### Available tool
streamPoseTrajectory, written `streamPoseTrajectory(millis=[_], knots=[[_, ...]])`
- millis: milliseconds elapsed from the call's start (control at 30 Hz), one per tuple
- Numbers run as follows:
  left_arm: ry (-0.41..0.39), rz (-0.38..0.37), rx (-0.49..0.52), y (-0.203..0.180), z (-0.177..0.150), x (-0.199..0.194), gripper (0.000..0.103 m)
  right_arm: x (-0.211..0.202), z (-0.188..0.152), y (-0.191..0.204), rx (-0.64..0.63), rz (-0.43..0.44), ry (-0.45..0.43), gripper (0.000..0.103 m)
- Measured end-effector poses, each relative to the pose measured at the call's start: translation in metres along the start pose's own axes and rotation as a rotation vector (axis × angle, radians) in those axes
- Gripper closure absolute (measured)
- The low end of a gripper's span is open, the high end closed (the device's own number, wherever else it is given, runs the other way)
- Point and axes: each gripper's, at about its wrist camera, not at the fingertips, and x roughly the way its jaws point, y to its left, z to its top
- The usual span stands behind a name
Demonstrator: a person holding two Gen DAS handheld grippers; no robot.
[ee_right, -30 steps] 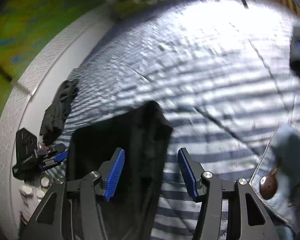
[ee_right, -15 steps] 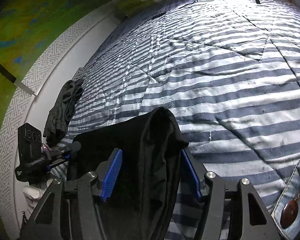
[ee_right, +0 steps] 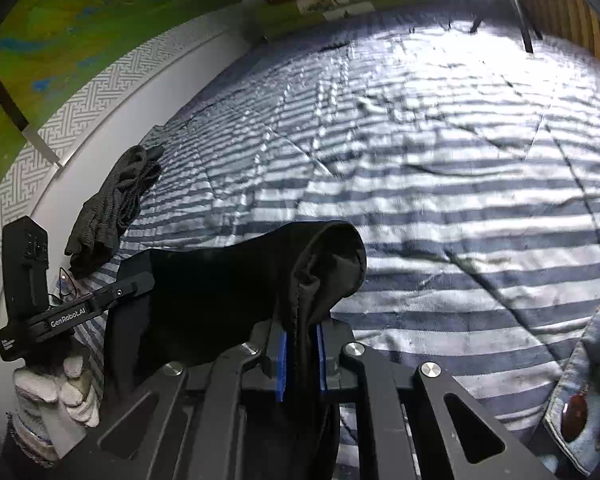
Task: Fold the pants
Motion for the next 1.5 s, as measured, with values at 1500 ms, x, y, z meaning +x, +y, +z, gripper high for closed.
streamPoseTrajectory(millis=[1500], knots=[[-0.575,0.225,-0.129,0.218,0.081,-0.34,0.094,-0.016,0.102,0.341,-0.305,0.318,-0.28,0.094]])
